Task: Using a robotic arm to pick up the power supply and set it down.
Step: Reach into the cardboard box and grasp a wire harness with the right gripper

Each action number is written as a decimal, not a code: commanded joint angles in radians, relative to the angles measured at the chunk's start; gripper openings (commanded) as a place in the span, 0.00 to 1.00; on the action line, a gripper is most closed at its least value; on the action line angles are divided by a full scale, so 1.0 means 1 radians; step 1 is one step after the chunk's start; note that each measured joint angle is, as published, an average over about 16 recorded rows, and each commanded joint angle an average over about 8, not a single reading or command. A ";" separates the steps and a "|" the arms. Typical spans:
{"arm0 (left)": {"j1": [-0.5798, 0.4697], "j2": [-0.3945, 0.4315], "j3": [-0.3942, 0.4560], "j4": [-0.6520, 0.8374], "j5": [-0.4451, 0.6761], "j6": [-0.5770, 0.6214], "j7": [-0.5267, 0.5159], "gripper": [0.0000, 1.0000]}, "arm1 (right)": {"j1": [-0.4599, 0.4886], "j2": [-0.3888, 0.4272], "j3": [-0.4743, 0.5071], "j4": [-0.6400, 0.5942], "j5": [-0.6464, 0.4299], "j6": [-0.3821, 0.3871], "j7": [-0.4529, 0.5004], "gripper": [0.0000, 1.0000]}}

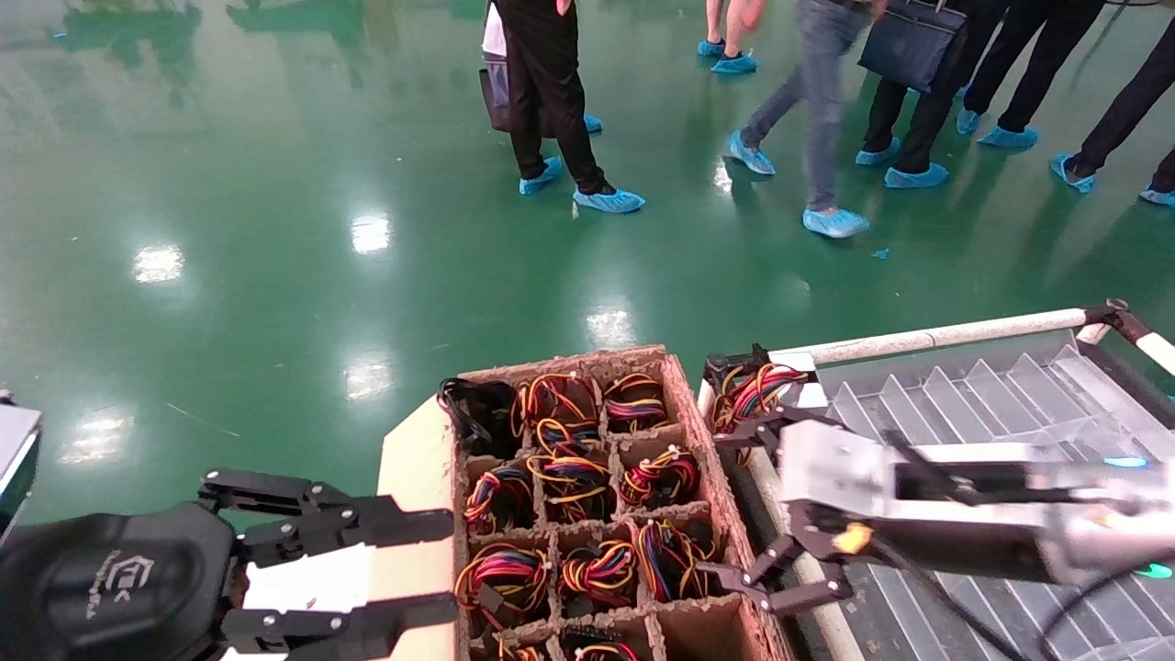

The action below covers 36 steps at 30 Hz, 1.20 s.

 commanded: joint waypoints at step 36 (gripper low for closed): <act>0.000 0.000 0.000 0.000 0.000 0.000 0.000 1.00 | 0.058 -0.211 -0.147 -0.027 -0.405 0.157 -0.030 0.00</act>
